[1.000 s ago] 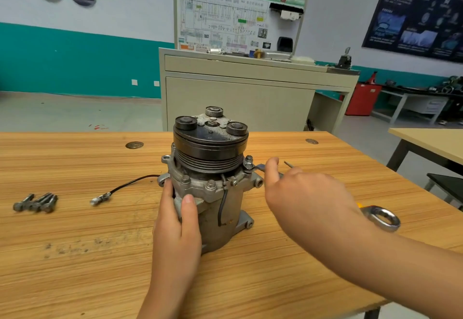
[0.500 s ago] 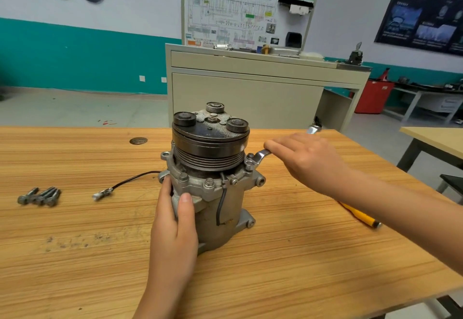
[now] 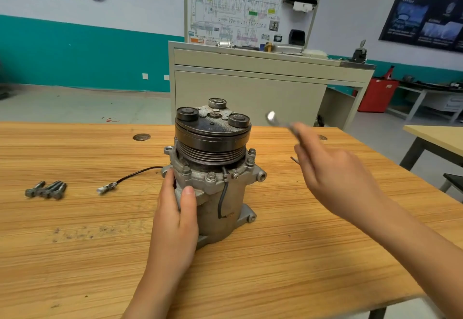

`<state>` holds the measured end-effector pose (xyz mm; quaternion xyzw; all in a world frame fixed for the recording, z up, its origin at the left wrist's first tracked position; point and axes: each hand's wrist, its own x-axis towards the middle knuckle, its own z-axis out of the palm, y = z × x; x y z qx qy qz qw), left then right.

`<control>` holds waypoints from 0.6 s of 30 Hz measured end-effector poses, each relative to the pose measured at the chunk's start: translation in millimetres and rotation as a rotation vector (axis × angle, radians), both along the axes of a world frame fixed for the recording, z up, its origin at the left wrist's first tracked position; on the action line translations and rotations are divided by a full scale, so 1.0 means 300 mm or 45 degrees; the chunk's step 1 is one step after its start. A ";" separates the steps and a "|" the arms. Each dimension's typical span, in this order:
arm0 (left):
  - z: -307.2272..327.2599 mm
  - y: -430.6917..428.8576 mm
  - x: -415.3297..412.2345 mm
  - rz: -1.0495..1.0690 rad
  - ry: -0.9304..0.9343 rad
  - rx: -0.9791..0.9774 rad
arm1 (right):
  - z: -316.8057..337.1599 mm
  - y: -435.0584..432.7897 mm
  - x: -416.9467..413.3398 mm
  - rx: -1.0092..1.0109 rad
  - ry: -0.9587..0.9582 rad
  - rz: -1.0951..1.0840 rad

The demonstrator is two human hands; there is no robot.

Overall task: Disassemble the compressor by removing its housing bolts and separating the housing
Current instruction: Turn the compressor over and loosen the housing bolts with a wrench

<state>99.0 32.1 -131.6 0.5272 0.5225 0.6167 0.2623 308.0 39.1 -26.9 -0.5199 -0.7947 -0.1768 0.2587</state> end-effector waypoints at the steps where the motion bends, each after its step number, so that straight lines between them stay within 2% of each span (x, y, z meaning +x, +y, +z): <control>1: 0.000 -0.001 0.003 0.006 -0.007 0.003 | 0.002 -0.029 0.004 -0.088 -0.221 -0.113; 5: 0.004 -0.003 0.009 0.012 -0.053 -0.008 | -0.011 -0.083 -0.007 -0.229 -0.533 -0.302; 12: 0.006 -0.003 0.009 0.009 -0.047 -0.001 | 0.007 -0.078 -0.065 -0.261 -0.528 -0.380; 18: 0.009 -0.012 0.002 -0.011 -0.048 -0.003 | 0.057 -0.106 -0.131 -0.287 -0.740 -0.371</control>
